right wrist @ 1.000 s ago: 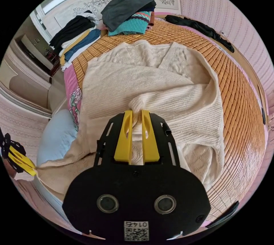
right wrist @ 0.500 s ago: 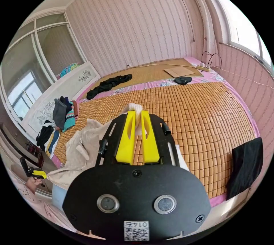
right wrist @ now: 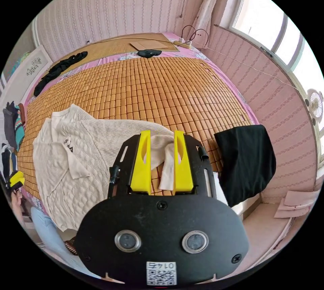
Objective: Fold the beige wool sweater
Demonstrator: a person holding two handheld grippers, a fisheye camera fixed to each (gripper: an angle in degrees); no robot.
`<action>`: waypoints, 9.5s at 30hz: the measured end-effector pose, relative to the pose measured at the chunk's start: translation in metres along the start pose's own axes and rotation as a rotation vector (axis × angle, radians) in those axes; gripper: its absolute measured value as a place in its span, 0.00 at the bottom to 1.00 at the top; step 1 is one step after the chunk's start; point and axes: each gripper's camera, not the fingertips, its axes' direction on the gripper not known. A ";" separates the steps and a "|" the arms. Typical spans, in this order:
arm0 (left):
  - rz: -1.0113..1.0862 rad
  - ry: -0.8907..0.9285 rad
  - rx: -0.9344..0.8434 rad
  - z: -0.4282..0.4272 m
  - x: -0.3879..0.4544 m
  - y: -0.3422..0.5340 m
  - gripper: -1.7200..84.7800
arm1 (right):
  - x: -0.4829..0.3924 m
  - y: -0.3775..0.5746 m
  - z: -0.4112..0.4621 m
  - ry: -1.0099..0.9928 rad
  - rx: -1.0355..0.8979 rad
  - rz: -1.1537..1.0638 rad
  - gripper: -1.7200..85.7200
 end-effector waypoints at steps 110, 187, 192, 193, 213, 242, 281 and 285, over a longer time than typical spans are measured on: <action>-0.029 -0.001 -0.076 0.012 0.040 0.088 0.01 | -0.315 0.284 -0.012 -0.248 -0.118 -0.823 0.04; -0.148 -0.409 -0.157 -0.005 0.095 0.092 0.07 | -0.089 0.218 -0.034 -0.491 -0.143 -0.351 0.10; 0.159 -0.222 -0.051 0.028 0.164 -0.011 0.07 | 0.086 0.197 -0.052 -0.124 0.059 0.026 0.10; 0.191 -0.194 -0.039 0.038 0.174 -0.025 0.08 | 0.116 0.191 -0.043 -0.075 0.040 0.089 0.11; 0.646 -0.143 -0.330 0.266 0.313 -0.192 0.01 | 0.243 0.058 -0.053 0.013 -0.148 -0.207 0.02; 0.115 -0.249 -0.191 0.335 0.106 -0.425 0.01 | 0.240 0.044 0.036 0.021 -0.485 -0.261 0.02; -0.628 -0.215 -0.058 0.033 -0.002 0.118 0.15 | 0.004 0.254 0.034 -0.641 -0.219 0.045 0.03; -0.609 -0.220 -0.069 0.025 -0.009 0.129 0.05 | -0.004 0.249 0.040 -0.650 -0.248 0.037 0.02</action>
